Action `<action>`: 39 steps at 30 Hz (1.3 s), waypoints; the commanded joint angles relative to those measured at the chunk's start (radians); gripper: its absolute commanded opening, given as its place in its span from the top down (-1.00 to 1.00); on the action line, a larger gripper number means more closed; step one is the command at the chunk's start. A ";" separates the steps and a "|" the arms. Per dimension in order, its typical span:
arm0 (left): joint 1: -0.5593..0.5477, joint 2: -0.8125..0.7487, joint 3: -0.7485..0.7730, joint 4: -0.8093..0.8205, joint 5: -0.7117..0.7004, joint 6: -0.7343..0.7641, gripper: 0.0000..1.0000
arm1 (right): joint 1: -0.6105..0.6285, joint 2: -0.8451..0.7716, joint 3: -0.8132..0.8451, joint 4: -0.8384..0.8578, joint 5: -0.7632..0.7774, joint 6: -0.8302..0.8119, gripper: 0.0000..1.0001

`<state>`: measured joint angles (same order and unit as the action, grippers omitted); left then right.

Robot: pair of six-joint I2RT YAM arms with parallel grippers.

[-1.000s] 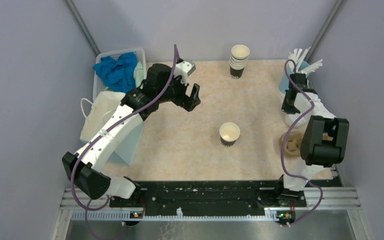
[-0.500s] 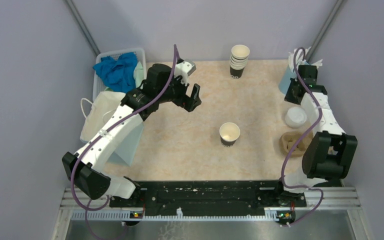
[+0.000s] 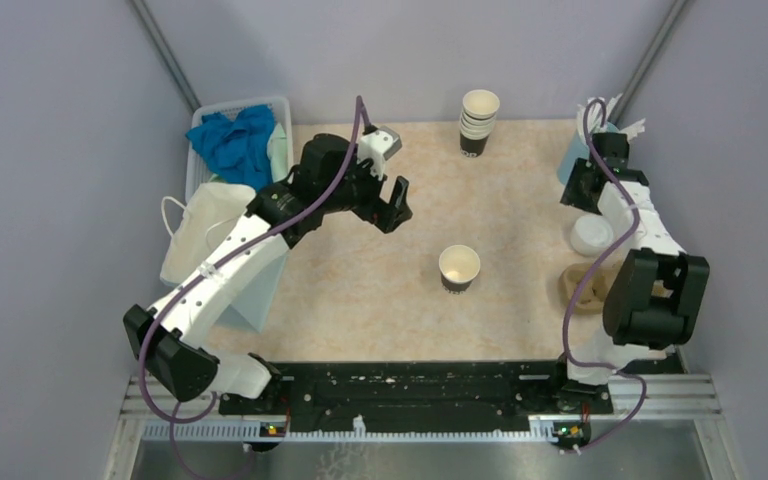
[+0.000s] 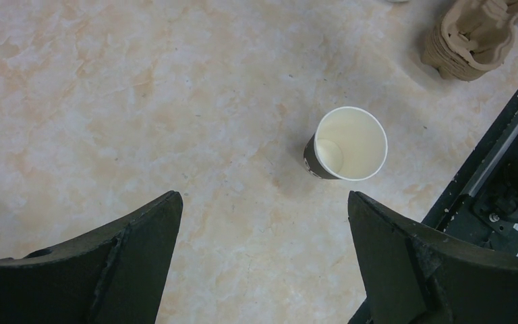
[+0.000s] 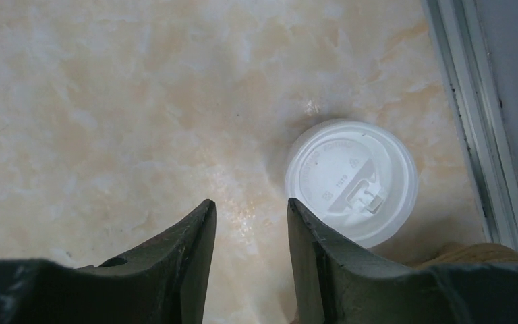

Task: Pack the takeout coffee

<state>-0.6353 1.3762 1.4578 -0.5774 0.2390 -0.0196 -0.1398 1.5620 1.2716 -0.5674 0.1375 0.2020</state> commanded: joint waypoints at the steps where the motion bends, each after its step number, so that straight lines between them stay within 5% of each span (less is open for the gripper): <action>1: -0.016 -0.050 -0.005 0.036 0.005 0.008 -0.97 | -0.017 0.074 0.002 0.033 0.027 0.000 0.11; 12: -0.017 -0.034 -0.004 0.032 -0.026 0.046 -0.97 | -0.029 0.167 0.018 0.042 0.081 -0.013 0.09; 34: -0.018 -0.004 0.017 0.024 -0.024 0.052 -0.97 | -0.032 0.173 0.004 0.039 0.093 -0.028 0.79; 39: -0.018 -0.006 0.016 0.024 -0.021 0.054 -0.97 | -0.032 0.179 0.005 0.040 0.099 -0.021 0.65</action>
<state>-0.6491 1.3685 1.4490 -0.5838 0.2089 0.0216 -0.1600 1.7607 1.2701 -0.5526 0.2165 0.1837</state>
